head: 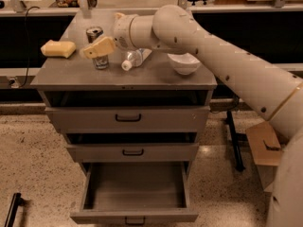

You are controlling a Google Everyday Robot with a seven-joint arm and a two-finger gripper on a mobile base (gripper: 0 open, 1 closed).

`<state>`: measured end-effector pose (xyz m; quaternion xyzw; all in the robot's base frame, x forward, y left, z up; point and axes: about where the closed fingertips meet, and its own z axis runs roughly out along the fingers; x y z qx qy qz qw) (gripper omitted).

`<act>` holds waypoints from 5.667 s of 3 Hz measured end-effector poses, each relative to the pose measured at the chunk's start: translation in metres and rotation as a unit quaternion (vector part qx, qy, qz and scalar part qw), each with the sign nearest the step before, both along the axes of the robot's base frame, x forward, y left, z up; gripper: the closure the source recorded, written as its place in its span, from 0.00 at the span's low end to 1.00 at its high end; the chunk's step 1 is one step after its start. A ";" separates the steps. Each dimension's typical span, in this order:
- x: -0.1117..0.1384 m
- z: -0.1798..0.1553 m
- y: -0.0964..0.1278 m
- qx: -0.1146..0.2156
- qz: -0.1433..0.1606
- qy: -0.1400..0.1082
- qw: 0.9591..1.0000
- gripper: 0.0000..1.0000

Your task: Place redbull can into bottom drawer

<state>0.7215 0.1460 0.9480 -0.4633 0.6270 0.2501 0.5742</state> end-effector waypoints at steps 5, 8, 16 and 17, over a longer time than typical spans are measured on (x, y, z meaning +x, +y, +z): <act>0.042 -0.020 0.024 0.030 -0.005 0.027 0.999 0.64; -0.022 0.018 -0.023 0.054 0.047 -0.035 0.997 1.00; -0.195 -0.093 -0.059 0.080 0.173 0.025 0.981 1.00; -0.193 -0.125 -0.054 0.046 0.175 0.052 0.982 1.00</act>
Offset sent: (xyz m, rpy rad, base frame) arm 0.0460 0.0053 -0.0300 0.0822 0.0813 -0.0674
